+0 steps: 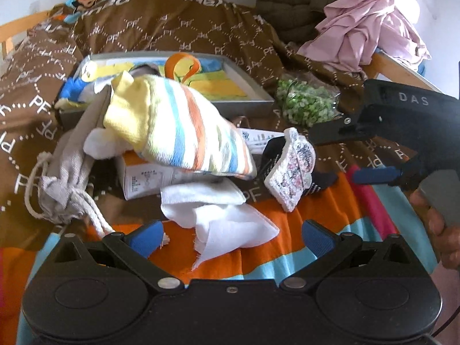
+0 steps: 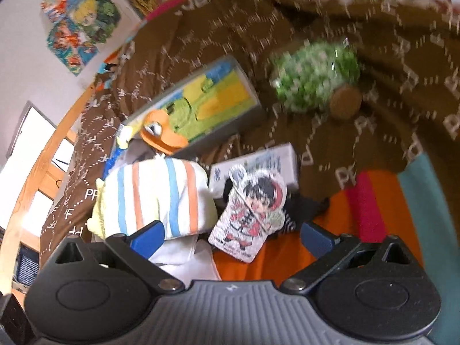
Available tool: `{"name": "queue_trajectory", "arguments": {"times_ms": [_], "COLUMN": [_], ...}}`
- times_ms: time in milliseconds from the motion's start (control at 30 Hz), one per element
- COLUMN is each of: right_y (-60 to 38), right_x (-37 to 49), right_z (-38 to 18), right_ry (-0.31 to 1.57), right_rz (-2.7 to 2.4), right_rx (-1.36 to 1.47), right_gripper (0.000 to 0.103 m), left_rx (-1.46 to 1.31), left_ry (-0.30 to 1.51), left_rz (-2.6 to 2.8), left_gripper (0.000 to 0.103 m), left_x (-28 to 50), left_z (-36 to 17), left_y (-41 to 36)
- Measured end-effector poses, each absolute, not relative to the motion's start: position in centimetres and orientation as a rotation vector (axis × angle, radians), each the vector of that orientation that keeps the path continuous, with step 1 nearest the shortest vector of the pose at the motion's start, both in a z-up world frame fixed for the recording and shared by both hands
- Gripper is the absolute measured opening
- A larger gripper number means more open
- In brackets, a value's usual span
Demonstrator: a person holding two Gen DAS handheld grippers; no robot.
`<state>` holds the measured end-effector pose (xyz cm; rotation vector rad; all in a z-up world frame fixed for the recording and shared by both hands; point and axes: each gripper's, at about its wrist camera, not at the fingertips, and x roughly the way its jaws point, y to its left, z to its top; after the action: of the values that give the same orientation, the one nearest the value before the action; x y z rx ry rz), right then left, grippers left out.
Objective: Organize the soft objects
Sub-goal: 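Move both tools back from the tray toward the pile, then grasp the white cloth with the left tool while the right tool grasps the paper doll card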
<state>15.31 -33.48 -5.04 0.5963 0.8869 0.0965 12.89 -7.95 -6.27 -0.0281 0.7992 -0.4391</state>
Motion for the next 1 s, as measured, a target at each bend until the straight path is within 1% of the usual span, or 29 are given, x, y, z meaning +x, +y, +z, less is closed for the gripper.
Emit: {"name": "queue_trajectory", "arguments": {"times_ms": [167, 267, 433, 500, 567, 733, 767, 833, 867, 900, 933, 1000], "right_y": [-32.8, -32.5, -32.3, -32.1, -31.8, -31.4, -31.5, -31.6, -31.7, -31.8, -31.8, -32.0], "right_x": [17.0, 17.7, 18.6, 18.9, 19.2, 19.8, 19.9, 20.1, 20.2, 20.2, 20.2, 20.1], "right_z": [-7.1, -7.8, -8.6, -8.8, -8.9, -9.1, -9.3, -9.6, -9.7, -9.7, -9.8, -9.9], "right_ry": [0.975, 0.993, 1.003, 1.006, 1.008, 1.01, 1.014, 1.021, 1.025, 1.028, 1.03, 1.033], "right_rz": [0.087, 0.081, 0.094, 0.107, 0.119, 0.105, 0.101, 0.09, 0.083, 0.076, 0.069, 0.053], "right_rx": [0.642, 0.664, 0.71, 0.717, 0.723, 0.721, 0.727, 0.743, 0.747, 0.748, 0.748, 0.747], "right_gripper": [0.102, 0.1, 0.096, 0.092, 0.09, 0.084, 0.081, 0.078, 0.074, 0.07, 0.068, 0.059], "left_rx": [-0.033, -0.032, -0.073, -0.098, -0.122, -0.167, -0.172, -0.181, -0.184, -0.184, -0.182, -0.175], "left_ry": [0.821, 0.827, 0.836, 0.841, 0.85, 0.871, 0.876, 0.89, 0.897, 0.902, 0.908, 0.919], "left_rz": [-0.448, -0.464, -0.468, -0.466, -0.465, -0.457, -0.455, -0.452, -0.451, -0.451, -0.449, -0.446], "left_gripper": [0.101, 0.095, 0.081, 0.076, 0.071, 0.054, 0.052, 0.043, 0.041, 0.036, 0.032, 0.028], "left_x": [13.4, 13.4, 13.7, 13.9, 14.1, 14.5, 14.6, 14.8, 14.9, 14.9, 15.0, 15.0], "left_z": [-6.8, -6.9, -7.1, -7.2, -7.3, -7.7, -7.8, -8.0, -8.1, -8.3, -8.4, -8.5], "left_y": [-8.4, -8.5, -8.3, -8.1, -7.9, -7.7, -7.7, -7.7, -7.7, -7.8, -7.8, -7.9]}}
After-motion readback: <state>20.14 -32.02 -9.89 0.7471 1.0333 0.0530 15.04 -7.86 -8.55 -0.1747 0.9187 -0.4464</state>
